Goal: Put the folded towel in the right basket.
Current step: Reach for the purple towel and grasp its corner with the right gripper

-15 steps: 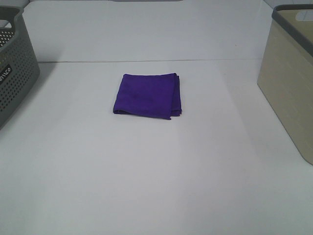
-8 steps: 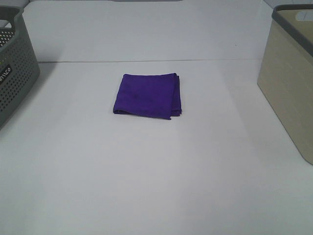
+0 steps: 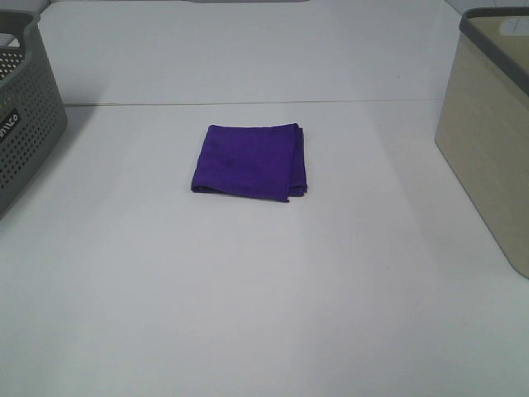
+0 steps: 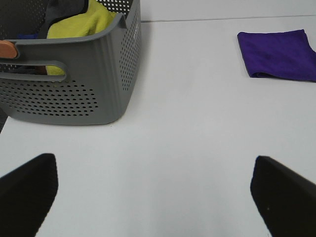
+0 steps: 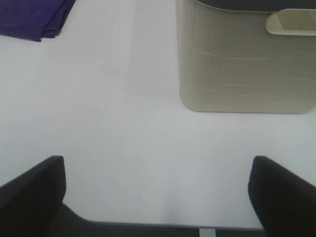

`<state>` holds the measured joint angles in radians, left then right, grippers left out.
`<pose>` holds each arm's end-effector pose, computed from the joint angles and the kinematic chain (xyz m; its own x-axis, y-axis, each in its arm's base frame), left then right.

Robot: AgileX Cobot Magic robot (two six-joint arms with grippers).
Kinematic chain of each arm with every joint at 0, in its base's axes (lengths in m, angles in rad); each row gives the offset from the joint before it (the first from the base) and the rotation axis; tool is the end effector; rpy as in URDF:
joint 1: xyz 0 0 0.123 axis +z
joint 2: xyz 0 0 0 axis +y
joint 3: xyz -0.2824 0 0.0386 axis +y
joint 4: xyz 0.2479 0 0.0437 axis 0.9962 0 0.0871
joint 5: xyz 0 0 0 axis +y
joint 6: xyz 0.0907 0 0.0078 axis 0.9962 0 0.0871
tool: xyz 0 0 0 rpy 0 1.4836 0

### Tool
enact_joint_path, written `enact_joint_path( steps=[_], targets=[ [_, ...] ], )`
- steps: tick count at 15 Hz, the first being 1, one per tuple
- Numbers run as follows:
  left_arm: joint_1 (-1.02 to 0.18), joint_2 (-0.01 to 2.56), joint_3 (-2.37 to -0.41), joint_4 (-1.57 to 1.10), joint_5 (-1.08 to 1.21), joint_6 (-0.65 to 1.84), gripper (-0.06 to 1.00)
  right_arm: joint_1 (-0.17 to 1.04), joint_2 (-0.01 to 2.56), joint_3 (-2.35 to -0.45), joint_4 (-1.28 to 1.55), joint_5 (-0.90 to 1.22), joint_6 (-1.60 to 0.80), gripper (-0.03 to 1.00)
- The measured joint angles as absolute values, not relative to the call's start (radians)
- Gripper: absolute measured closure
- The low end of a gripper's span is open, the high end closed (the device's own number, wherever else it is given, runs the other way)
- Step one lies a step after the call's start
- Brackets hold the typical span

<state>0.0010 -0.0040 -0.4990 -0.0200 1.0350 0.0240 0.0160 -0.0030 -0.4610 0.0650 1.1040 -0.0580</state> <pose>-0.0043 -0.0016 0.2790 -0.4300 0.0134 -0.9027 0.0205 0.9998 0.0051 -0.0031 0.0052 0.2630 -0.5222 -0.0370 -0.8520 -0.0804 0.9967 0.0060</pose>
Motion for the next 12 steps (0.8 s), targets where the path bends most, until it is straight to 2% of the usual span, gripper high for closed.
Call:
enact_joint_path(
  steps=[1, 3, 6, 10, 11, 12],
  targets=[
    [0.001, -0.004, -0.499, -0.020, 1.035, 0.024, -0.05, 0.016, 0.029, -0.492, 0.072, 1.119, -0.059, 0.00],
    [0.001, -0.004, -0.499, -0.020, 1.035, 0.024, -0.05, 0.016, 0.250, -0.655, 0.114, 1.161, -0.059, 0.02],
    [0.001, -0.004, -0.499, -0.020, 1.035, 0.024, -0.05, 0.016, 0.675, -1.039, 0.192, 1.213, -0.059, 0.02],
    [0.001, -0.004, -0.499, -0.020, 1.035, 0.024, -0.05, 0.016, 1.042, -1.359, 0.313, 1.212, -0.057, 0.02],
    [0.001, -0.004, -0.499, -0.020, 1.035, 0.024, -0.05, 0.024, 1.200, -1.439, 0.412, 1.212, -0.058, 0.02],
    [0.001, -0.004, -0.499, -0.020, 1.035, 0.024, -0.05, 0.049, 1.283, -1.464, 0.428, 1.207, -0.058, 0.03]
  ],
)
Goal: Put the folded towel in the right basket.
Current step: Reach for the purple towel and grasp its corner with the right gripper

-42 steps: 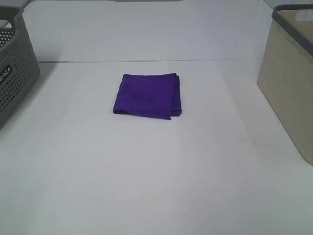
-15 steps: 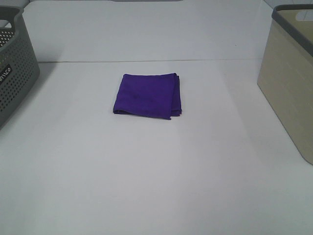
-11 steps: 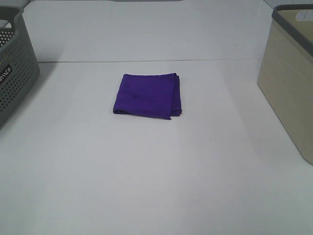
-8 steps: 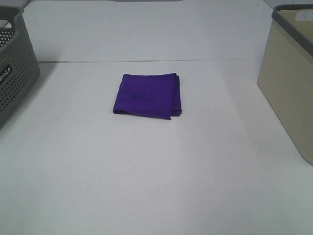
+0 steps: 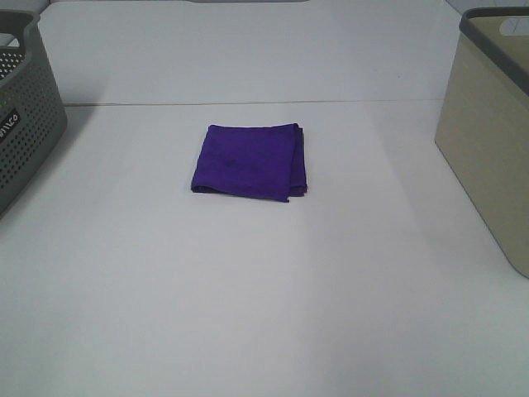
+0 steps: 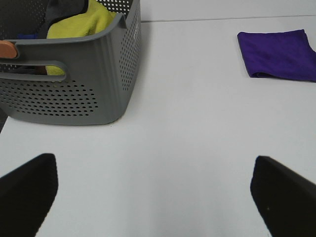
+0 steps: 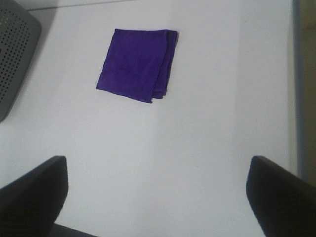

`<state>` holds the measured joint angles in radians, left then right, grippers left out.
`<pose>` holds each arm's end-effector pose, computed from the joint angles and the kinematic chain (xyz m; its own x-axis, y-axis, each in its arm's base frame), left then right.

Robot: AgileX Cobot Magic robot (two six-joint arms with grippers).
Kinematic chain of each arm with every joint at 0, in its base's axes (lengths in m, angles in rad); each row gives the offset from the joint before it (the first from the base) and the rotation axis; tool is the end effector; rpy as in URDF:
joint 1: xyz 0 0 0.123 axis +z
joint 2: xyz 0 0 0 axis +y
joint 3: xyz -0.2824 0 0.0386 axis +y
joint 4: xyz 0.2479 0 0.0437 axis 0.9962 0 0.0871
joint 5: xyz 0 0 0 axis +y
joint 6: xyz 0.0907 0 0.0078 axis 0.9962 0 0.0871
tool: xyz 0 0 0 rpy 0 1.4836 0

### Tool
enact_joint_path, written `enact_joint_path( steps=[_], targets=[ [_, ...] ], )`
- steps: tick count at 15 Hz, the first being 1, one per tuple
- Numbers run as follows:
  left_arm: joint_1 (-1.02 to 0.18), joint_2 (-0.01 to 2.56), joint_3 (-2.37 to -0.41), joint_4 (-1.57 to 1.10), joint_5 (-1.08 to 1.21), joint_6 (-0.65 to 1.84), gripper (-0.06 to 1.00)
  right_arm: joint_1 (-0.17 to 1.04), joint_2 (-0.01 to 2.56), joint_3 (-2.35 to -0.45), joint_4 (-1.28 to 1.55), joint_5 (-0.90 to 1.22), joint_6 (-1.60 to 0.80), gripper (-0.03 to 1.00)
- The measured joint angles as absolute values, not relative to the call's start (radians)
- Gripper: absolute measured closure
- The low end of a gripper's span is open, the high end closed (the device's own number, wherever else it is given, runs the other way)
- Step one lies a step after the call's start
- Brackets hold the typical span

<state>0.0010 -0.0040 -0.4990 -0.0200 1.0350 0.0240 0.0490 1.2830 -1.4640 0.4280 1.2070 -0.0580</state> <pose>-0.0043 -0.0016 0.2790 -0.4300 0.0134 -0.9027 0.0205 0.9998 0.0051 0.2425 0.0473 0.4262 -0.8113 0.0550 -0.5821 -0.2018 0.9080 0.3671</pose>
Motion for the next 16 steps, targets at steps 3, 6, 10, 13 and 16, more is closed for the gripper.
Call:
enact_joint_path(
  steps=[3, 6, 10, 13, 16],
  targets=[
    [0.001, -0.004, -0.499, -0.020, 1.035, 0.024, -0.05, 0.142, 1.517, -1.524, 0.435, 1.110, -0.040, 0.03],
    [0.001, -0.004, -0.499, -0.020, 1.035, 0.024, -0.05, 0.199, 1.864, -1.668, 0.535, 1.067, -0.096, 0.03],
    [0.001, -0.004, -0.499, -0.020, 1.035, 0.024, -0.05, 0.203, 2.249, -1.961, 0.614, 1.058, -0.120, 0.04],
    [0.001, -0.004, -0.499, -0.020, 1.035, 0.024, -0.05, 0.203, 2.400, -2.100, 0.617, 1.046, -0.104, 0.05],
    [0.001, -0.004, -0.499, -0.020, 1.035, 0.024, -0.05, 0.203, 2.505, -2.119, 0.617, 1.023, -0.092, 0.05]
  ],
)
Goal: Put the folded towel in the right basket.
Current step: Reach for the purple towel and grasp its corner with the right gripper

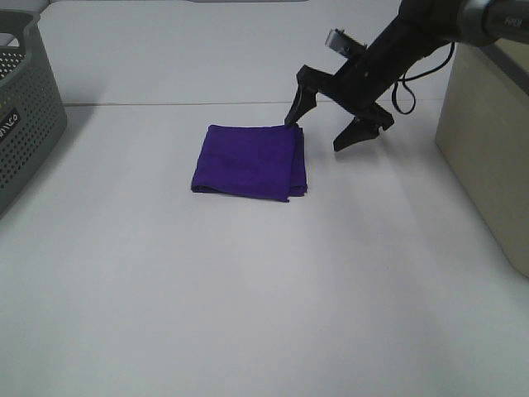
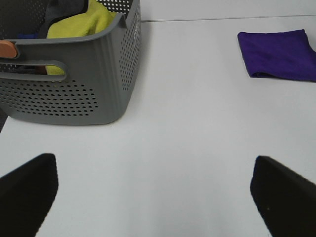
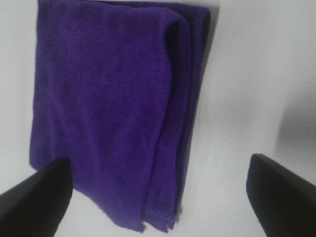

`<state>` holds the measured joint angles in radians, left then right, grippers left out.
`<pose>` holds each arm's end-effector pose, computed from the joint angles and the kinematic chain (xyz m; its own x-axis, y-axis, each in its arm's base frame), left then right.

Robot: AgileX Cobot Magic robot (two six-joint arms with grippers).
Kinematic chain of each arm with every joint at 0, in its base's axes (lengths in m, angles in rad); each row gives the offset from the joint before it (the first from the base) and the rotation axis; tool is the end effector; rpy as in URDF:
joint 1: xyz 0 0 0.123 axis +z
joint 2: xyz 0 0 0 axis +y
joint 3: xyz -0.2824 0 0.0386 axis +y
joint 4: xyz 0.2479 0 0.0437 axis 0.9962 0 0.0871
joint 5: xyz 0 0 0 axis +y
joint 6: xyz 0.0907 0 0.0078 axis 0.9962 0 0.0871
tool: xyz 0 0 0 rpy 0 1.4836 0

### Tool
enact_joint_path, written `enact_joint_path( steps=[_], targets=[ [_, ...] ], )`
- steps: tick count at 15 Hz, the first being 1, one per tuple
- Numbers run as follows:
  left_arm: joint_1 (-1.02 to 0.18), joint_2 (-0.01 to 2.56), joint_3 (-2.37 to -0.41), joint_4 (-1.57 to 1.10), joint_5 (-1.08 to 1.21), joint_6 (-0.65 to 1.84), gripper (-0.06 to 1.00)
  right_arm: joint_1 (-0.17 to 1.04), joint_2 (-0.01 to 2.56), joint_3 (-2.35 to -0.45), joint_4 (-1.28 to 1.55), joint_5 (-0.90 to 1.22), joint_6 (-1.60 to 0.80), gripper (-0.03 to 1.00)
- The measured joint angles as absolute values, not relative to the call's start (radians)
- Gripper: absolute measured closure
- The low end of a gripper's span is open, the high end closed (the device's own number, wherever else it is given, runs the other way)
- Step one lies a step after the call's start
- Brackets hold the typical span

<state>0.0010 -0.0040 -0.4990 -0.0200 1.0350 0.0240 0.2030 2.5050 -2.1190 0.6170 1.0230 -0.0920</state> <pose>-0.0043 -0.0016 0.2790 -0.4300 0.0134 -0.9027 0.0205 0.9998 0.0051 0.5029 0.1495 0.1324 -0.9784 0.0285 -0.2048 -0.0879 0.8394 0.5364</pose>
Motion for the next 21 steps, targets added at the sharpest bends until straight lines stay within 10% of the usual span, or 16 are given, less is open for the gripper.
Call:
enact_joint_path(
  steps=[21],
  targets=[
    [0.001, -0.004, -0.499, -0.020, 1.035, 0.024, -0.05, 0.265, 2.580, -2.141, 0.571, 0.903, -0.058, 0.12]
  ],
)
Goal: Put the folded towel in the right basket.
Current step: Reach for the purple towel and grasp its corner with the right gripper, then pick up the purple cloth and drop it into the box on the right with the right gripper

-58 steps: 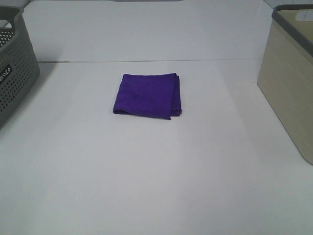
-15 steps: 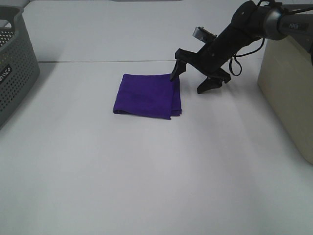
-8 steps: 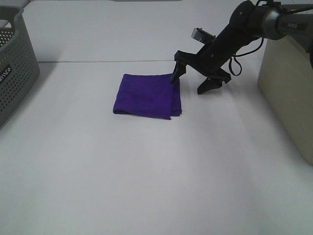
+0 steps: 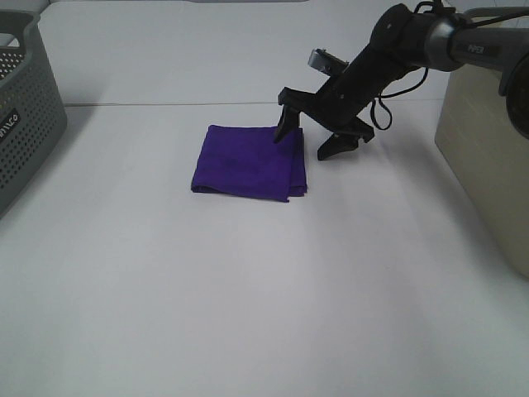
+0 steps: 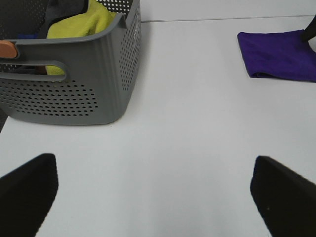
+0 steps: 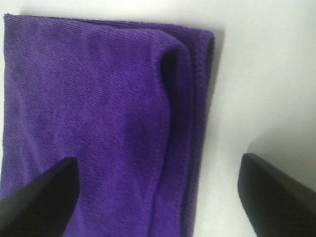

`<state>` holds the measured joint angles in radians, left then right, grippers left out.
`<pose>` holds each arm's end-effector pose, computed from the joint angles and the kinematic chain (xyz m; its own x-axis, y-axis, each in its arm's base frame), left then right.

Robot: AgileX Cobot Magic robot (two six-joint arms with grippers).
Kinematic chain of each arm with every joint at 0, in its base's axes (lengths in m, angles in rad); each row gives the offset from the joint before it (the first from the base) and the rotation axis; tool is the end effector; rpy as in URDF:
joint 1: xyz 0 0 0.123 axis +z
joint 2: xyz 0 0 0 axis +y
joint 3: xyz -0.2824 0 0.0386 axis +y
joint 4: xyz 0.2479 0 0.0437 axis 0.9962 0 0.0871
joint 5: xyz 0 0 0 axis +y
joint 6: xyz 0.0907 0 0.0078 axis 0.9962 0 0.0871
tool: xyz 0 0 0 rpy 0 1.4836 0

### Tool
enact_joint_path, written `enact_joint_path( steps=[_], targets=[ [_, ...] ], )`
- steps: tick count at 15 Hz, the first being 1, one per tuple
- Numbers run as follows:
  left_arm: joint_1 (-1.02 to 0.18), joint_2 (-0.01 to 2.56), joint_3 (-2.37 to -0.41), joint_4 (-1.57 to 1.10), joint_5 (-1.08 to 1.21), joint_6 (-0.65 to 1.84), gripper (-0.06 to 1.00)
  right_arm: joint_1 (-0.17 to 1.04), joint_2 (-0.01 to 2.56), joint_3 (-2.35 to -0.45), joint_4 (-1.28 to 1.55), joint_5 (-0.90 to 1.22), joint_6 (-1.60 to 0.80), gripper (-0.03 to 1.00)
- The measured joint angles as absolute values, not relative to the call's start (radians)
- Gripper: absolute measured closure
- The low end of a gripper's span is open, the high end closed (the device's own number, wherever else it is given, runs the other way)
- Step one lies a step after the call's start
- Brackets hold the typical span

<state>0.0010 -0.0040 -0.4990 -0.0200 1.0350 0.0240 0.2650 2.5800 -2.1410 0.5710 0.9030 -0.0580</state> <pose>-0.0043 -0.0016 0.2790 -0.4300 0.0134 -0.9027 0.0205 0.9998 0.0051 0.5058 0.1774 0.0990 -0.9683 0.0329 -0.2476 -0.0969 0.8641 0.4939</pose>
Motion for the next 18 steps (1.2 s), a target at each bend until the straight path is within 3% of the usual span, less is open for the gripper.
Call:
enact_joint_path(
  steps=[2, 4, 5, 7, 8, 14, 16, 18],
  targets=[
    [0.001, -0.004, -0.499, -0.020, 1.035, 0.024, -0.05, 0.309, 2.595, -2.148, 0.574, 0.860, -0.039, 0.16],
    [0.001, -0.004, -0.499, -0.020, 1.035, 0.024, -0.05, 0.376, 2.613, -2.154, 0.584, 0.793, -0.020, 0.29],
    [0.001, -0.004, -0.499, -0.020, 1.035, 0.024, -0.05, 0.409, 2.624, -2.158, 0.586, 0.757, -0.014, 0.41],
    [0.001, -0.004, -0.499, -0.020, 1.035, 0.024, -0.05, 0.470, 2.641, -2.159, 0.587, 0.685, -0.008, 0.79],
    [0.001, -0.004, -0.499, -0.020, 1.035, 0.024, -0.05, 0.489, 2.642, -2.159, 0.583, 0.660, -0.006, 0.91],
    [0.001, -0.004, -0.499, -0.020, 1.035, 0.023, -0.05, 0.499, 2.627, -2.160, 0.566, 0.676, -0.016, 0.90],
    [0.001, -0.004, -0.499, -0.020, 1.035, 0.022, -0.05, 0.489, 2.586, -2.206, 0.540, 0.798, -0.038, 0.90],
    [0.001, -0.004, -0.499, -0.019, 1.035, 0.021, -0.05, 0.447, 2.449, -2.381, 0.525, 0.982, -0.081, 0.90]
  ],
)
